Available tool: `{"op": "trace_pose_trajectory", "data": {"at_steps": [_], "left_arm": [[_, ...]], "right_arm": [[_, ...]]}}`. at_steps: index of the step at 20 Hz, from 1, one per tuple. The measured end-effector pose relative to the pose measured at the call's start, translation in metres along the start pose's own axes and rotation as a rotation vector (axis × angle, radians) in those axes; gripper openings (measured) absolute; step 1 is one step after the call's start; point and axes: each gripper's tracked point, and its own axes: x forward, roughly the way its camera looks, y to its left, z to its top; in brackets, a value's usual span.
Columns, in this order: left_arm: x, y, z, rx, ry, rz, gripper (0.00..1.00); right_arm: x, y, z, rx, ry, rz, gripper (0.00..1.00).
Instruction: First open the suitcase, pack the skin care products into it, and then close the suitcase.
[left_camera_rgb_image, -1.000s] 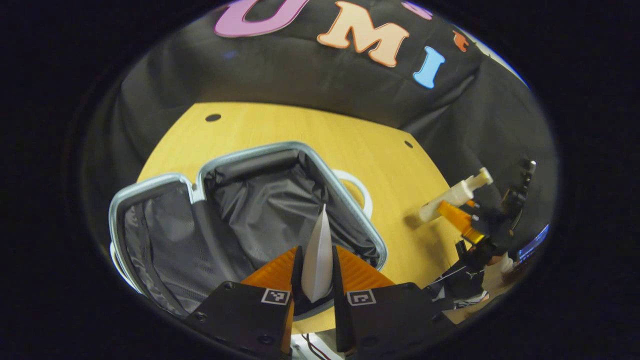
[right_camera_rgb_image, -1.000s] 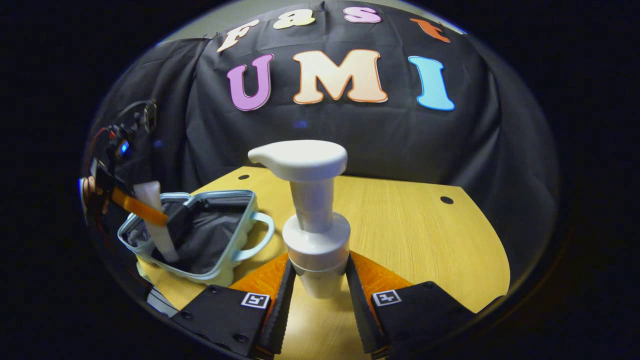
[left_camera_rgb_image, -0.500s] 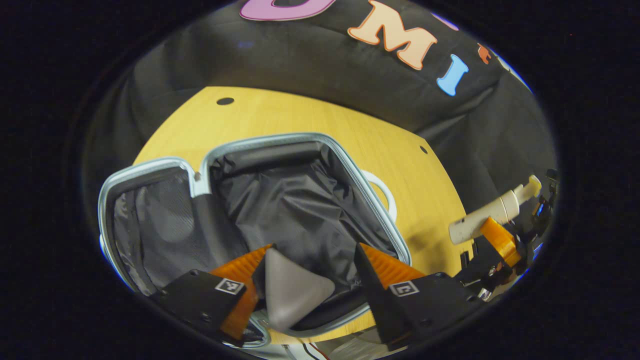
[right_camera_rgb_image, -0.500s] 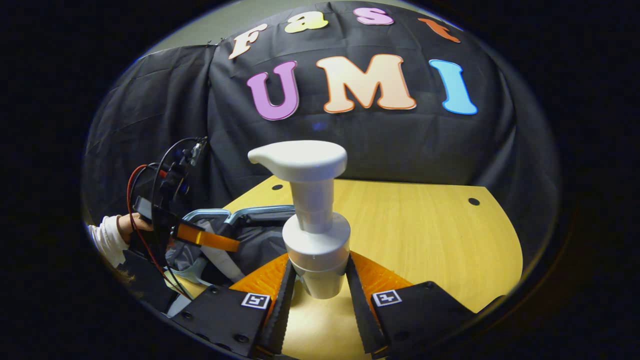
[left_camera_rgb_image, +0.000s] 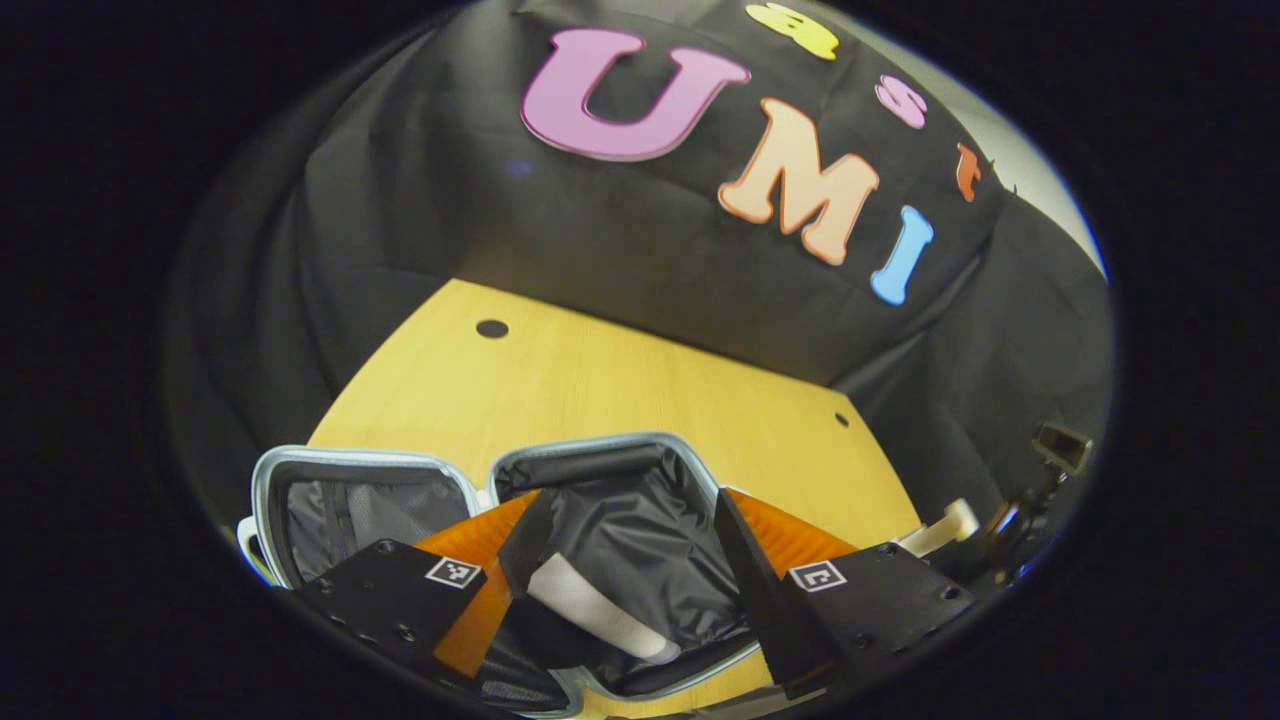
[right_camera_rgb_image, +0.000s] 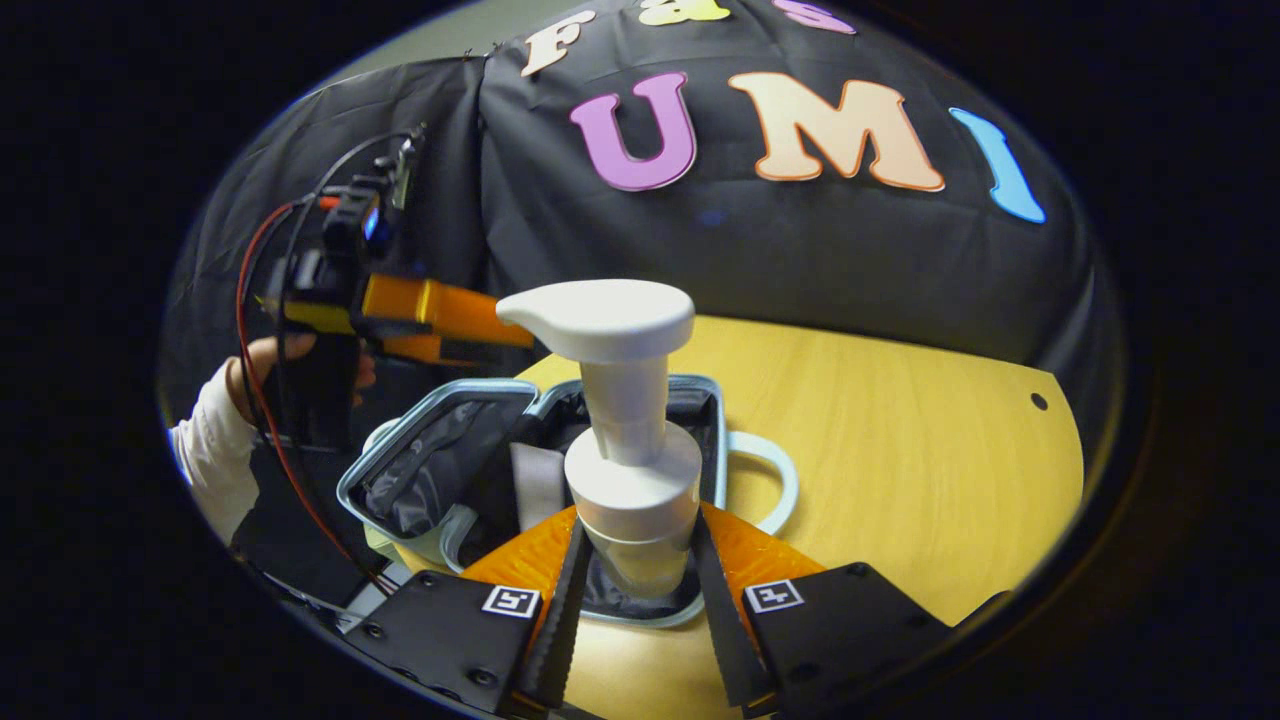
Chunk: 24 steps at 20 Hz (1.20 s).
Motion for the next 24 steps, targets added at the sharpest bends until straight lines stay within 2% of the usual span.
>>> {"op": "trace_pose_trajectory", "data": {"at_steps": [2, 4, 5, 9, 13, 14, 15, 16, 17, 18, 19, 20, 23, 24], "left_arm": [[-0.022, 0.010, 0.012, -0.013, -0.067, 0.015, 0.95], [-0.049, 0.026, 0.020, -0.023, -0.127, 0.054, 0.95], [-0.063, 0.036, 0.025, -0.033, -0.155, 0.078, 0.95], [-0.125, 0.093, 0.022, -0.102, -0.218, 0.217, 0.95], [-0.175, 0.161, 0.006, -0.183, -0.251, 0.392, 0.95], [-0.186, 0.177, -0.001, -0.204, -0.255, 0.433, 0.95], [-0.196, 0.190, -0.009, -0.222, -0.257, 0.466, 0.91], [-0.204, 0.201, -0.019, -0.241, -0.254, 0.494, 0.95], [-0.210, 0.211, -0.027, -0.261, -0.250, 0.515, 0.95], [-0.214, 0.221, -0.033, -0.284, -0.248, 0.532, 0.95], [-0.214, 0.225, -0.037, -0.305, -0.249, 0.541, 0.95], [-0.213, 0.230, -0.041, -0.326, -0.250, 0.548, 0.95], [-0.204, 0.252, -0.057, -0.385, -0.239, 0.557, 0.95], [-0.200, 0.260, -0.063, -0.400, -0.232, 0.562, 0.95]], "right_arm": [[0.013, 0.004, -0.015, -0.012, 0.051, 0.007, 0.58], [0.024, 0.006, -0.029, -0.019, 0.100, 0.005, 0.60], [0.030, 0.006, -0.033, -0.018, 0.122, 0.003, 0.58], [0.047, 0.003, -0.054, -0.013, 0.204, -0.015, 0.58], [0.054, -0.003, -0.044, 0.009, 0.165, -0.046, 0.58], [0.057, -0.005, -0.042, 0.010, 0.159, -0.054, 0.61], [0.057, -0.005, -0.039, 0.013, 0.151, -0.056, 0.62], [0.059, -0.006, -0.039, 0.016, 0.139, -0.060, 0.63], [0.057, -0.007, -0.036, 0.022, 0.127, -0.064, 0.58], [0.055, -0.006, -0.032, 0.032, 0.112, -0.064, 0.67], [0.052, -0.007, -0.026, 0.044, 0.089, -0.065, 0.63], [0.050, -0.006, -0.019, 0.060, 0.058, -0.058, 0.74], [0.030, -0.009, 0.010, 0.098, -0.039, -0.052, 0.89], [0.021, -0.011, 0.017, 0.109, -0.066, -0.052, 0.98]]}}
